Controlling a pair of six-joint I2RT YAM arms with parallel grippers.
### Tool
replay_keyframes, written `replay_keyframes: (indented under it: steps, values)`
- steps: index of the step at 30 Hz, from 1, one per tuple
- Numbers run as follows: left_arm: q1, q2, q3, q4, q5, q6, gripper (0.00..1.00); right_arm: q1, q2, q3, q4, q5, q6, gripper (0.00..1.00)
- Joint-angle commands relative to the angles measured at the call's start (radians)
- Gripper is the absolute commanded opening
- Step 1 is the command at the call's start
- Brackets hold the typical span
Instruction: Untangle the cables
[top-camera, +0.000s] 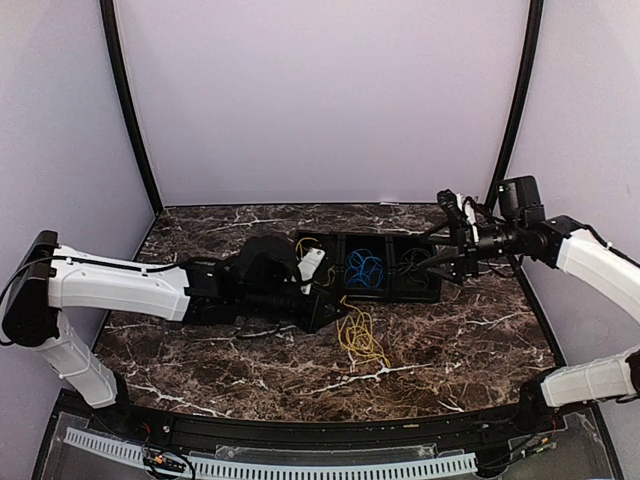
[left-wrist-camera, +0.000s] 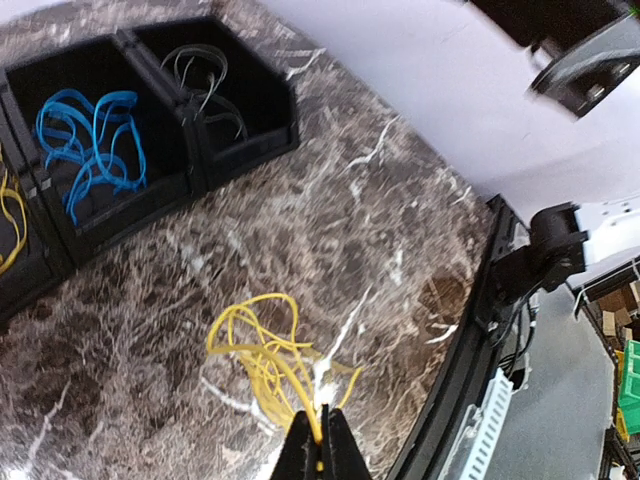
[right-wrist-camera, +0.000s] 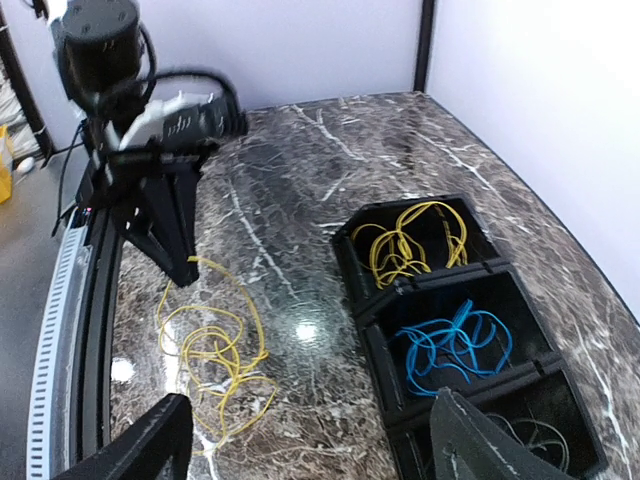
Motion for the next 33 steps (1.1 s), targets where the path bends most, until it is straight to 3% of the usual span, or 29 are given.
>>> replay_keyframes:
  steps: [1,4,14,16,20,23,26,33]
  values:
    - [-0.006,-0.112,-0.010,0.089,0.028,0.101,0.00,0.127,0.097,0.024,0.033,0.040,0.058,0.78]
    - [-0.008,-0.144,-0.003,0.102,0.039,0.121,0.00,0.202,0.179,0.064,0.068,0.034,0.088,0.74]
    - [-0.023,-0.197,0.026,0.127,0.010,0.141,0.00,0.399,0.383,0.183,0.164,0.017,0.177,0.77]
    - [-0.026,-0.205,0.034,0.128,0.007,0.143,0.00,0.403,0.428,0.204,0.187,-0.026,0.222,0.69]
    - [-0.035,-0.234,0.042,0.131,-0.028,0.149,0.00,0.403,0.528,0.247,0.187,-0.075,0.278,0.33]
    - [-0.046,-0.282,0.050,0.135,-0.084,0.159,0.00,0.404,0.568,0.207,0.214,-0.104,0.295,0.28]
    - [-0.055,-0.332,0.086,0.123,-0.164,0.197,0.00,0.404,0.585,0.164,0.224,-0.097,0.286,0.16]
    - [-0.058,-0.447,0.258,0.020,-0.260,0.307,0.00,0.403,0.583,0.124,0.196,-0.023,0.245,0.12]
